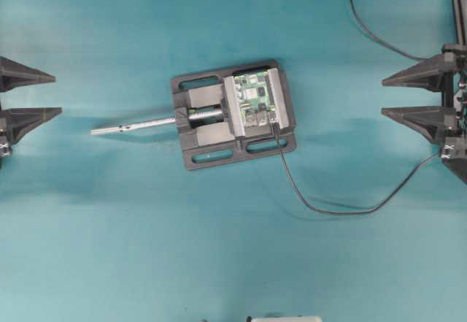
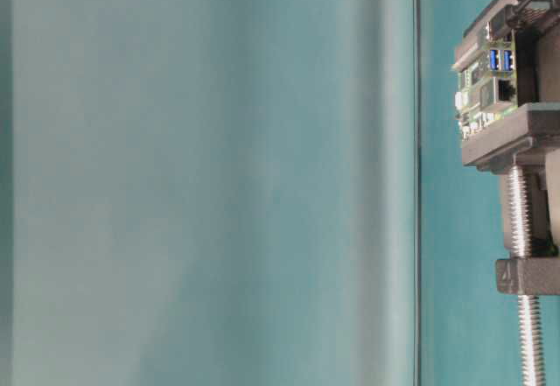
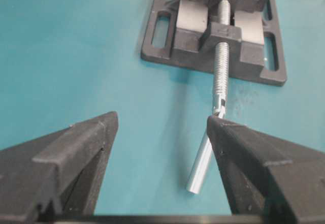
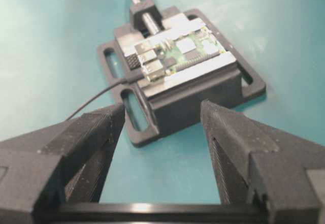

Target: Insert the USB into the fixed PCB.

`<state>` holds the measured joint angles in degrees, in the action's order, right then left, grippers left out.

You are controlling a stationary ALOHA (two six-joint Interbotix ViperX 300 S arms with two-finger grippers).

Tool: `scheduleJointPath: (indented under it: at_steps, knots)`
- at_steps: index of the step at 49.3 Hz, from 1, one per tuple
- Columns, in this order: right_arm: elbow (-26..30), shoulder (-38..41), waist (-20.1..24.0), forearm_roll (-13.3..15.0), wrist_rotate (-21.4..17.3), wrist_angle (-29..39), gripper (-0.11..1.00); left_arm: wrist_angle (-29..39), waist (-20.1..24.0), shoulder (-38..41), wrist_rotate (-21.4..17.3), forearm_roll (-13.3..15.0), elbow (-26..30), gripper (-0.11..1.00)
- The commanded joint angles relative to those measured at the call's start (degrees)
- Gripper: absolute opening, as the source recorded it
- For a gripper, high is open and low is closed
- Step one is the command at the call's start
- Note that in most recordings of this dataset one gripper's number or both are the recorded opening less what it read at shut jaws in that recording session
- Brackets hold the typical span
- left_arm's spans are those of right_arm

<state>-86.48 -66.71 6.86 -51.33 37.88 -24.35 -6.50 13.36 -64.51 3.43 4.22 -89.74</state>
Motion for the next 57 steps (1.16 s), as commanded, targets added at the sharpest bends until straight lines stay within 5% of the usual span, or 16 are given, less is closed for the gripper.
scheduleJointPath:
  at_steps: [1, 19, 29, 57]
  knots:
    - [0.79, 0.35, 0.0, 0.26, -0.18, -0.53, 0.7, -0.26, 0.0, 0.35, 0.26, -0.26, 0.62, 0.85]
    - [0.26, 0.35, -0.09, 0.18, -3.52, -1.32, 0.7, -0.26, -0.09, 0.35, 0.26, -0.26, 0.62, 0.85]
    - [0.53, 0.35, -0.79, 0.26, -3.43, -3.25, 0.93, -0.35, 0.0, 0.35, 0.26, -0.26, 0.62, 0.85]
    - [0.53, 0.35, -0.79, 0.35, -3.34, -2.46, 0.92, -0.35, 0.0, 0.35, 0.26, -0.26, 0.62, 0.85]
